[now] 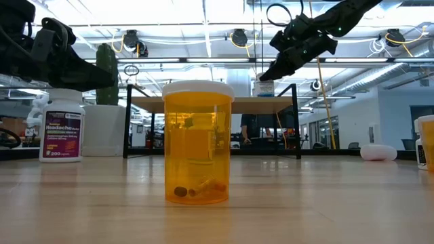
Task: Pick and place medicine bottles onto shelf by color
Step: Put the bottom white and blue pill bottle aligned with the other white and blue pill bottle on the shelf
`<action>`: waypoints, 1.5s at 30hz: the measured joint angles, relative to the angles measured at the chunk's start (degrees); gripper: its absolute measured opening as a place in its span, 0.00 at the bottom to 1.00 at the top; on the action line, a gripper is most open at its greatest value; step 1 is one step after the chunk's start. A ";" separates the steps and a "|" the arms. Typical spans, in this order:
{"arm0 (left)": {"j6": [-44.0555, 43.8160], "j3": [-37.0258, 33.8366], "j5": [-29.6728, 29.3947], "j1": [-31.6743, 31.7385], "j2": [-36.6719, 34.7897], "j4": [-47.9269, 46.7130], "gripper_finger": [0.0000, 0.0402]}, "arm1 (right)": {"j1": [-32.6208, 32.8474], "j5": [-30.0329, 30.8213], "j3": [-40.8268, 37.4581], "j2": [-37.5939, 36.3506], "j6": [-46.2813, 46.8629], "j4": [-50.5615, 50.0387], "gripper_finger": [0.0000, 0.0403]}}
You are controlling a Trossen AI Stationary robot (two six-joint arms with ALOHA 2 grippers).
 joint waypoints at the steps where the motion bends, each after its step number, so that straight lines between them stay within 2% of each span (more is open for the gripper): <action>1: -0.01 0.01 0.02 0.00 0.02 -0.02 0.47 | 0.00 0.00 0.00 0.00 0.00 0.06 0.60; 10: -0.16 0.00 0.02 0.02 0.00 -0.41 0.47 | 0.18 0.02 -0.02 -2.19 0.15 1.53 0.60; 13: -0.14 0.01 0.01 0.00 0.00 -0.42 0.47 | 0.86 0.51 -0.02 -4.43 2.78 1.57 0.60; 15: -0.14 0.00 0.01 0.01 0.00 -0.42 0.47 | 1.84 1.78 -0.01 -6.25 6.24 0.59 0.60; 18: -0.10 0.02 0.02 0.00 0.00 -0.66 0.47 | 4.61 2.26 0.02 -8.44 6.57 -3.97 0.60; 21: -0.10 0.10 0.02 0.00 0.00 -1.28 0.47 | 8.94 7.27 0.00 -9.71 6.47 -8.12 0.58; 24: -0.51 0.13 -0.01 0.00 -0.02 -1.57 0.47 | 12.77 15.10 -0.16 -10.34 9.36 -12.15 0.53; 28: -1.01 0.13 0.02 0.00 -0.02 -1.68 0.47 | 16.13 26.20 -3.00 -10.25 9.47 -12.08 0.45; 30: -1.07 0.13 0.02 0.00 -0.02 -1.72 0.47 | 16.52 28.58 -4.50 -10.25 9.37 -10.50 0.41; 36: -1.14 0.13 0.04 0.00 -0.02 -1.75 0.47 | 15.40 28.65 -6.72 -10.23 9.33 -5.53 0.32; 39: -1.03 0.13 0.04 0.02 -0.02 -1.64 0.47 | 14.53 28.49 -7.15 -10.08 9.20 -2.57 0.30; 43: -1.05 0.06 0.06 0.02 -0.01 -1.26 0.47 | 12.87 24.16 -7.21 -9.08 9.69 -1.80 0.30; 45: -1.03 0.02 0.06 0.02 0.00 -1.00 0.47 | 12.44 24.00 -7.21 -8.46 9.84 -1.52 0.30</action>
